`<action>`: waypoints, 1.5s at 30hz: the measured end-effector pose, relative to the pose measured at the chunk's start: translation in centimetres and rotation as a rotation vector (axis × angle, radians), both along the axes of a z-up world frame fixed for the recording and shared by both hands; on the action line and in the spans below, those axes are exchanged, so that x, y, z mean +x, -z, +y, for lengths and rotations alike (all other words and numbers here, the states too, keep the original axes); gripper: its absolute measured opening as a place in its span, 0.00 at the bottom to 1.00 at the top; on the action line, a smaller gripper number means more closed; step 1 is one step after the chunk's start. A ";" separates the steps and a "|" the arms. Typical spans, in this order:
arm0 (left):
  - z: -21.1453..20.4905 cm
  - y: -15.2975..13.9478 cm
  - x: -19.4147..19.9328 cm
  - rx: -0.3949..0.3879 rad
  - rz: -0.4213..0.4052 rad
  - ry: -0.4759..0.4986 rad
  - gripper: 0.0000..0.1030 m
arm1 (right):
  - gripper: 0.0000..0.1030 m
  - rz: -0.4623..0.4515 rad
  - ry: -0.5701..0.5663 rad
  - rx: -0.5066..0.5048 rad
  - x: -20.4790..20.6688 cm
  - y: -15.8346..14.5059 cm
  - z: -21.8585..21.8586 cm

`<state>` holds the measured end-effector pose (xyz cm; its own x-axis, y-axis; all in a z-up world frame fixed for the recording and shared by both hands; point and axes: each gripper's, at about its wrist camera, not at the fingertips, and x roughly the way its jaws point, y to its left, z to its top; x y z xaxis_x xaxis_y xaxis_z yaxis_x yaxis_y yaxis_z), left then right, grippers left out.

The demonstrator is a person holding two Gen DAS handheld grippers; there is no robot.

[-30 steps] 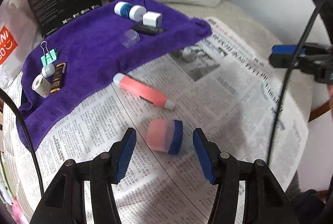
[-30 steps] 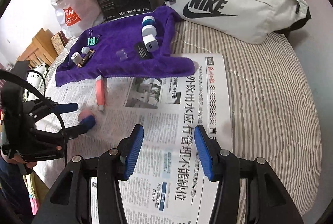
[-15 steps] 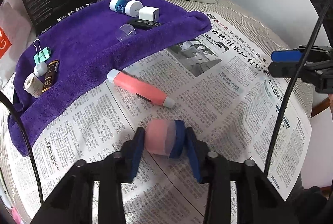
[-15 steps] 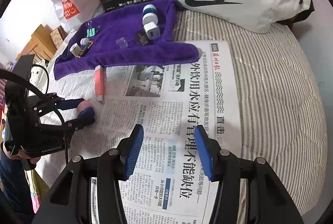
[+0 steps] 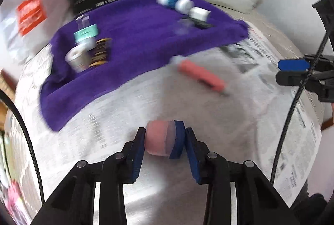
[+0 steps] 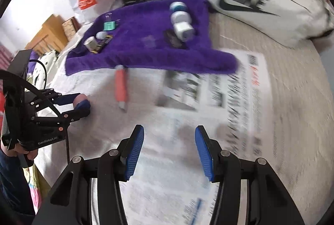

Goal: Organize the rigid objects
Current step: 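Lift the pink container with the left tool while the right tool reaches the pink marker, then close the right tool on the pink marker while the left tool holds the container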

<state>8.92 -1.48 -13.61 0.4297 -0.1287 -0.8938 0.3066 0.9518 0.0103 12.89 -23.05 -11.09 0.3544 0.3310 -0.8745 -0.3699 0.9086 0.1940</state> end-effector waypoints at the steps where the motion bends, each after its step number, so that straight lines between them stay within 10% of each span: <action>1: 1.1 0.0 0.0 -0.013 0.006 -0.024 0.35 | 0.49 0.003 -0.017 0.000 0.3 0.1 0.7; 20: 6.4 0.5 -0.4 -0.086 0.008 -0.162 0.35 | 0.41 0.006 -0.152 -0.069 4.2 3.1 9.3; 29: 6.8 0.6 -0.3 -0.098 0.009 -0.156 0.35 | 0.16 -0.045 -0.209 -0.133 4.7 3.1 11.4; 45: 6.5 0.7 -0.2 -0.088 0.010 -0.159 0.35 | 0.17 -0.004 -0.154 -0.182 2.9 3.1 8.0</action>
